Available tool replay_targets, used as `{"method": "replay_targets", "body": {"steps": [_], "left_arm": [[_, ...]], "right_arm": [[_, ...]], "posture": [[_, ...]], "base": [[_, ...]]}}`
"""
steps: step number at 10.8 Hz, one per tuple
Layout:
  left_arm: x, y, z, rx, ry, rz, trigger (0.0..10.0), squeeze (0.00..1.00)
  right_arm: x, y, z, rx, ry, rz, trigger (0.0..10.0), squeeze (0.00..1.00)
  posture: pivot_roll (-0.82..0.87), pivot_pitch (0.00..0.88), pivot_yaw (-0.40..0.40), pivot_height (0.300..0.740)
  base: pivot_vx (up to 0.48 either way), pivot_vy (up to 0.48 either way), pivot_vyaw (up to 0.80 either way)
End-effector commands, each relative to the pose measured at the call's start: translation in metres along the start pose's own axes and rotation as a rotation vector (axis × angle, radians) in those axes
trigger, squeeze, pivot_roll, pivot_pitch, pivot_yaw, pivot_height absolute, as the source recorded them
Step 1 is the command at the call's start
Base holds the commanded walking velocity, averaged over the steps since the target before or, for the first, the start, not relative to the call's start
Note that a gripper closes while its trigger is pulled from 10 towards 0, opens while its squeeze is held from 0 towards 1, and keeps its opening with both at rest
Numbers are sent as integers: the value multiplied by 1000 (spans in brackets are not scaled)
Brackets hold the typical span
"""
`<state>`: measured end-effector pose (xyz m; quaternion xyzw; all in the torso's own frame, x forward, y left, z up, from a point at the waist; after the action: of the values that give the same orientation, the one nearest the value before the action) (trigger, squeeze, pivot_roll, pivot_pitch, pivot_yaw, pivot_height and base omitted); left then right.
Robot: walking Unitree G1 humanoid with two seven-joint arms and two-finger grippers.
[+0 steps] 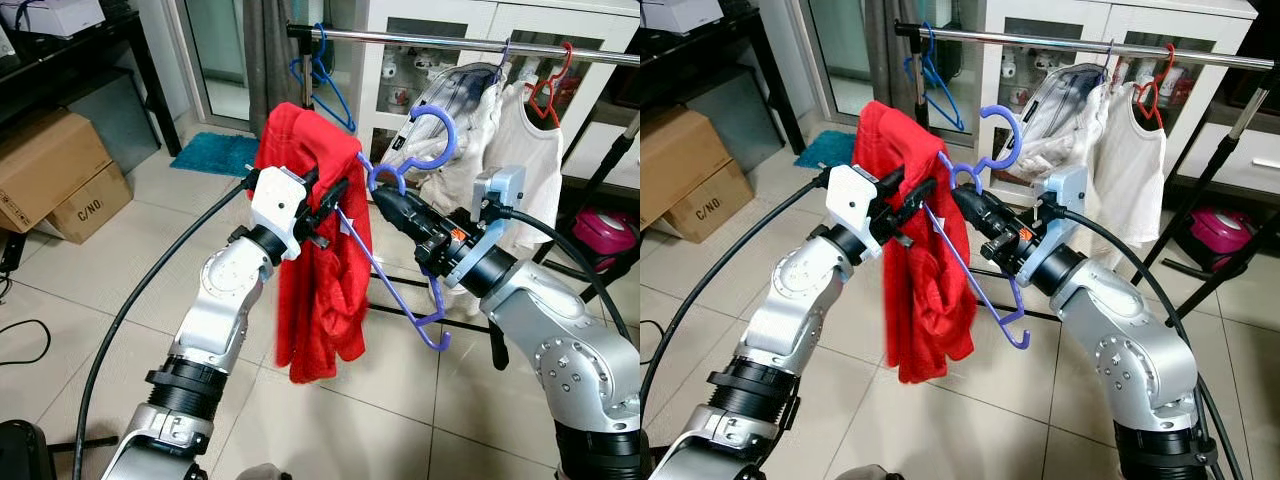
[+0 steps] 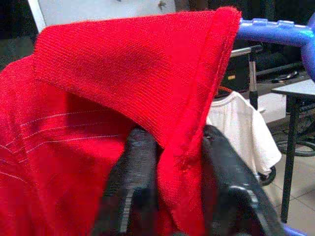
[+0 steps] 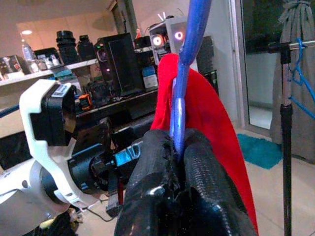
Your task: Hang hanger
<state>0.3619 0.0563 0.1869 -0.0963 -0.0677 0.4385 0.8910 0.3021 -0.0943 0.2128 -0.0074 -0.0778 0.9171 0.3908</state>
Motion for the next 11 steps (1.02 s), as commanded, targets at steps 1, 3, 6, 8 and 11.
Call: {"method": "replay_targets", "body": {"steps": [1,3,6,8,11], "left_arm": [[5,-2,2,-3,-9,19,0,0],[9,-1,2,-8,-1,47,0,0],[28,3,7,-68,97,182,0,0],[32,7,3,-66,129,234,0,0],[20,11,-8,-49,170,243,0,0]], "right_arm": [[2,-1,14,-49,13,17,10000,0],[3,-1,13,-46,11,16,10000,0],[0,1,4,12,-6,-26,10000,0],[-4,4,-10,96,-15,-77,10000,0],[-12,8,-28,240,-25,-147,10000,0]], "posture": [[-72,0,58,740],[-76,0,55,740],[-91,0,38,740],[-98,0,15,740],[-106,13,-24,740]], "base": [[0,0,0],[0,0,0],[0,0,0],[0,0,0],[0,0,0]]}}
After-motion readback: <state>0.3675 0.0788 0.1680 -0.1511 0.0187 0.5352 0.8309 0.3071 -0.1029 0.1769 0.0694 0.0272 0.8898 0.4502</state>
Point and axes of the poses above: a point about 5 cm out from each wrist's last joint towards the gripper, its own y axis pointing back from the gripper into the wrist, its own z axis along the axis of the wrist's last joint, x = y × z, the point moved 5 cm from there along -y, pointing out of the wrist towards the gripper, and after that the axes turned 10 degrees about y, right-handed, at the moved point
